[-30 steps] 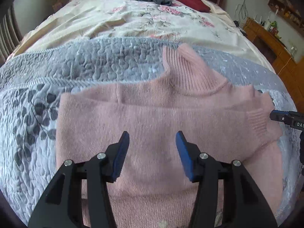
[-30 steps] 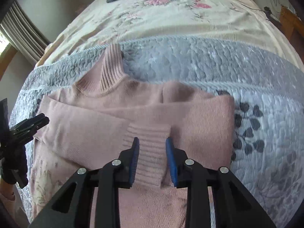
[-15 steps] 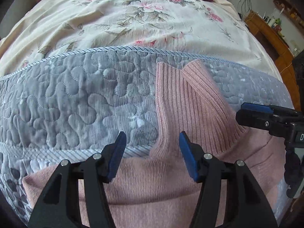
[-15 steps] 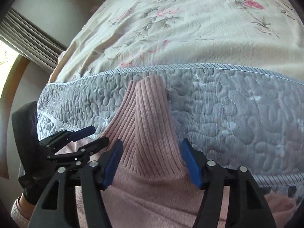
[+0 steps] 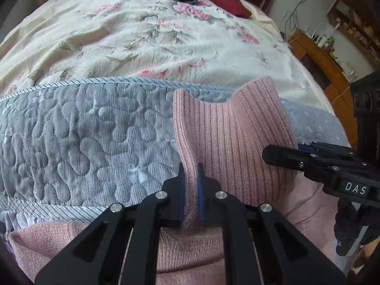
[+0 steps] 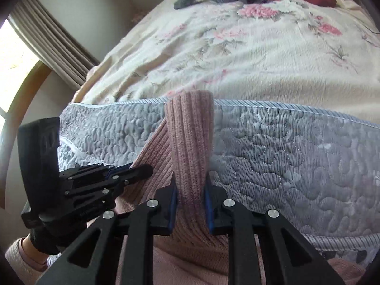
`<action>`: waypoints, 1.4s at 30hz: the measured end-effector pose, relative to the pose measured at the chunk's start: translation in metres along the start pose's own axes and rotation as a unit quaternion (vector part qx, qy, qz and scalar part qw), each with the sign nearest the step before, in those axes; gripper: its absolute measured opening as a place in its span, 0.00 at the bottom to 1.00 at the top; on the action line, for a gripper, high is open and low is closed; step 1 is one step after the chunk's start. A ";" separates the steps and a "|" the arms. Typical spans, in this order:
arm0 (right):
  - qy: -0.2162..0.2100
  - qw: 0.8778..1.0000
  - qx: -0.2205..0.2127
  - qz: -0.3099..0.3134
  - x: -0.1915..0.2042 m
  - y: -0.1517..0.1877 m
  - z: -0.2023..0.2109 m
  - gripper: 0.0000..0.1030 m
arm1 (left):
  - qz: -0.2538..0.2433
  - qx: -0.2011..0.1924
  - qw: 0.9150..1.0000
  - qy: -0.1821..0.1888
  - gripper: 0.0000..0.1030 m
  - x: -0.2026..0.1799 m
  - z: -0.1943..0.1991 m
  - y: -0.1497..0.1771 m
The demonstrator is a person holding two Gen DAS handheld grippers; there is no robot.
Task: Fold small clothes
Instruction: 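Fold the collar down over the folded sleeves with the right gripper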
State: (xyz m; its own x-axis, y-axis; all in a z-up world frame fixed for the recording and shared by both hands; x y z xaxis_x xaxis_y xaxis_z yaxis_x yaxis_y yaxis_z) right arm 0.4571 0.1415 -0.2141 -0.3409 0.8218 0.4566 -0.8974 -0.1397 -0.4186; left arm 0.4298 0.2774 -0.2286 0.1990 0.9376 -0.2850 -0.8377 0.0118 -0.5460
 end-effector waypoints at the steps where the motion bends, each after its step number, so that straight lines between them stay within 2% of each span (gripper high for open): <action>1: -0.007 1.000 -0.009 0.009 0.005 0.004 0.011 0.19 | -0.005 -0.019 1.000 0.011 0.07 -0.004 0.014 0.000; 5: -0.027 0.998 -0.038 0.047 0.019 0.028 0.050 0.19 | -0.037 -0.067 0.996 0.040 0.07 -0.022 0.063 0.019; 10: -0.026 0.995 -0.040 0.088 0.034 0.085 0.074 0.22 | -0.066 -0.081 0.993 0.054 0.07 -0.038 0.097 0.067; 15: -0.004 0.994 0.003 0.106 0.027 0.154 0.082 0.31 | -0.085 -0.031 0.995 0.046 0.11 -0.038 0.098 0.129; 17: -0.004 0.994 0.024 0.107 0.021 0.179 0.089 0.32 | -0.074 -0.015 0.996 0.053 0.11 -0.032 0.104 0.152; 20: -0.023 0.995 0.039 0.089 0.015 0.204 0.107 0.42 | -0.043 -0.005 0.997 0.069 0.12 -0.019 0.118 0.174; 21: -0.035 0.995 0.040 0.079 0.016 0.206 0.113 0.44 | -0.030 -0.004 0.996 0.080 0.13 -0.016 0.122 0.176; 24: -0.049 0.998 0.026 0.042 0.015 0.191 0.120 0.53 | 0.011 -0.009 0.996 0.088 0.27 -0.006 0.126 0.167; 26: -0.055 0.998 0.020 -0.002 0.010 0.170 0.113 0.54 | 0.040 -0.009 0.994 0.097 0.34 -0.005 0.119 0.152; 27: -0.059 0.998 0.023 -0.028 0.006 0.159 0.105 0.54 | 0.056 -0.005 0.993 0.108 0.41 -0.005 0.112 0.144; 28: -0.055 0.997 0.028 -0.050 0.001 0.150 0.095 0.54 | 0.072 0.006 0.991 0.111 0.44 -0.005 0.102 0.138; 31: -0.039 0.993 0.054 -0.096 -0.013 0.131 0.060 0.55 | 0.106 0.038 0.989 0.093 0.39 0.004 0.066 0.126; 32: -0.029 0.992 0.066 -0.105 -0.018 0.130 0.048 0.53 | 0.116 0.048 0.988 0.090 0.31 0.008 0.055 0.124; 33: -0.030 0.991 0.074 -0.106 -0.020 0.130 0.039 0.41 | 0.126 0.050 0.986 0.092 0.10 0.011 0.047 0.121; 34: -0.024 0.991 0.087 -0.104 -0.021 0.132 0.030 0.31 | 0.135 0.053 0.985 0.092 0.10 0.015 0.041 0.117; 35: -0.017 0.991 0.090 -0.102 -0.022 0.133 0.025 0.26 | 0.142 0.049 0.984 0.093 0.09 0.018 0.037 0.110; 37: -0.030 0.992 0.079 -0.096 -0.017 0.129 0.021 0.17 | 0.135 0.034 0.987 0.080 0.07 0.025 0.034 0.095; 39: -0.045 0.991 0.068 -0.103 -0.016 0.125 0.019 0.17 | 0.124 0.027 0.990 0.069 0.07 0.030 0.032 0.082; 42: -0.028 0.993 0.066 -0.098 -0.022 0.124 0.011 0.15 | 0.109 0.041 0.991 0.066 0.07 0.029 0.026 0.082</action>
State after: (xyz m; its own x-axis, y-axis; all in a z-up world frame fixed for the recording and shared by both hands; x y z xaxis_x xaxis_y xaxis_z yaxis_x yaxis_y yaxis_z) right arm 0.3501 0.0996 -0.2674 -0.1671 0.8083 0.5645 -0.9758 -0.0536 -0.2120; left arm 0.3533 0.3149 -0.2613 0.0690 0.8676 -0.4924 -0.9057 -0.1525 -0.3955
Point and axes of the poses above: each gripper's, at about its wrist camera, not at the fingertips, and z roughly against the way its jaws point, x to its left, y to its underside, the point moved 10 cm from there along -z, roughly the way its jaws point, and after that the axes turned 7 degrees about -z, right-handed, at the moved point
